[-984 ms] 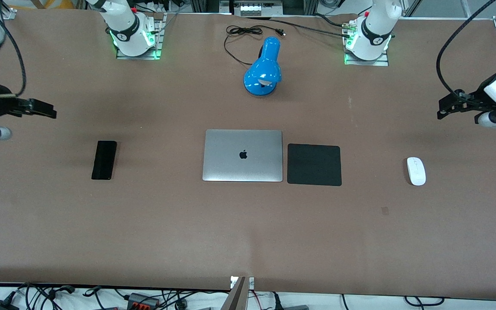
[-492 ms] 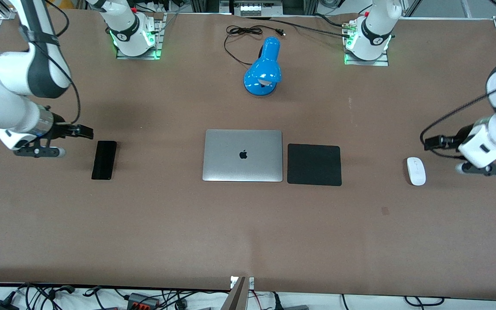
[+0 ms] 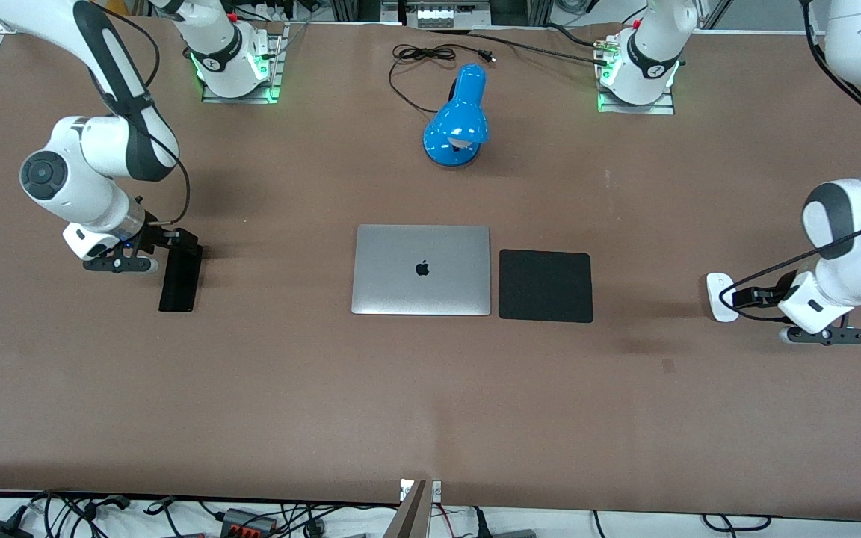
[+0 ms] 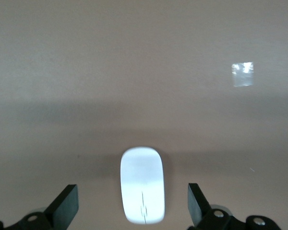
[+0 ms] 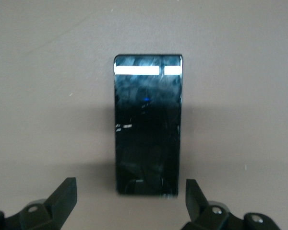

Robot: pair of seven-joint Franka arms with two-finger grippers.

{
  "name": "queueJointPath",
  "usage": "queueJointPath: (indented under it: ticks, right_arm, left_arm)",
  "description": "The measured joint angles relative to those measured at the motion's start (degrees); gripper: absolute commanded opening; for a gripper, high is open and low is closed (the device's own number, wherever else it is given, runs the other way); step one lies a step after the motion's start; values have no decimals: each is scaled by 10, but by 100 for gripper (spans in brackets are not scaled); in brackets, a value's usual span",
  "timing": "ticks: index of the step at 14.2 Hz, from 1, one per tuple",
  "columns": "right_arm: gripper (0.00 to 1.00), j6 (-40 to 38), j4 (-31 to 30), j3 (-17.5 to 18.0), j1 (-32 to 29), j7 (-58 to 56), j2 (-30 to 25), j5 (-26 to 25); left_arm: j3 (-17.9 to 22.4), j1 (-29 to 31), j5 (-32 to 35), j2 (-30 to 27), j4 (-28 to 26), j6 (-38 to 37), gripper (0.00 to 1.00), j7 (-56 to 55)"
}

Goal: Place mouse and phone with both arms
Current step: 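Lower the right gripper onto the phone while the left gripper lowers onto the mouse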

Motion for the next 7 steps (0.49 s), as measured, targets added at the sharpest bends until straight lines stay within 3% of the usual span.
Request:
queueJointPath:
  ticks: [4,7]
  right_arm:
    - [100,103,0,-27,-4,-52,75,0]
    - [100,112,4,-27,-3,-53,84,0]
  left_arm:
    - [0,2,0,1,-130,203,100,23]
    - [0,10,0,4,-165,259,100,33]
